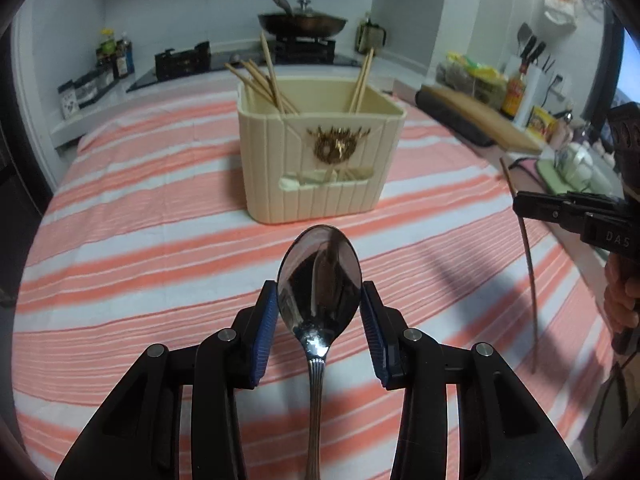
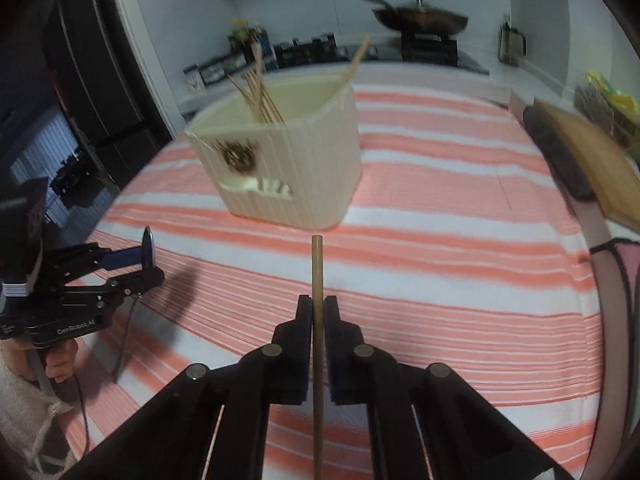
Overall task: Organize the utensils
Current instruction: 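Lift the spoon and chopstick over the cream box and drop them in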
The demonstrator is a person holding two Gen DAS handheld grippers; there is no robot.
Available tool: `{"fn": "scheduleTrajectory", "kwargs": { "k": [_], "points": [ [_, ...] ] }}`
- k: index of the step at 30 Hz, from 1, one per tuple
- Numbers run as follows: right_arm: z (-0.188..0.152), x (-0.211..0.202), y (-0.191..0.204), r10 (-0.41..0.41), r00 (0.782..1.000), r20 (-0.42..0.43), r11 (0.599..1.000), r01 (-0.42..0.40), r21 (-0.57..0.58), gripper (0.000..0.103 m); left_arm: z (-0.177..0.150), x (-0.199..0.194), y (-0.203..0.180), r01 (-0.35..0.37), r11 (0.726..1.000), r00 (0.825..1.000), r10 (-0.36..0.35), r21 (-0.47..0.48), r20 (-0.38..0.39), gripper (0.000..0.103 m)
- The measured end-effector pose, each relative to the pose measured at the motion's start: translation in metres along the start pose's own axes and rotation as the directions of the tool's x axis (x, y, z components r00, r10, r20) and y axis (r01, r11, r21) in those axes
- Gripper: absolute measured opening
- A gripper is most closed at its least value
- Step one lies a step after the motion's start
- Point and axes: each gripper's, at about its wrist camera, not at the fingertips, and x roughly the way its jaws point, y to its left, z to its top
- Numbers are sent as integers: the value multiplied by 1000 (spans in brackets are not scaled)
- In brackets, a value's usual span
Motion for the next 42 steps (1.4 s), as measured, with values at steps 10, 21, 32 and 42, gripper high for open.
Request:
{"fn": "scheduleTrajectory", "kwargs": {
  "k": [10, 21, 32, 42],
  "points": [
    [-2, -85, 43, 25, 975, 220, 998, -13, -56, 6, -5, -82, -1, 71, 996, 985, -61, -53, 163, 41],
    [64, -87, 31, 4, 945, 328, 998, 16, -60, 6, 71, -116, 17, 164, 983, 961, -140, -85, 238, 41],
    [189, -78, 29, -37, 809, 586, 995, 83, -51, 6, 213, -98, 37, 21, 992, 870, 44, -126, 492, 41],
    [198, 59, 33, -9, 935, 355, 997, 38, -74, 6, 191, 47, 56, -44, 984, 975, 80, -174, 205, 41]
  ]
}}
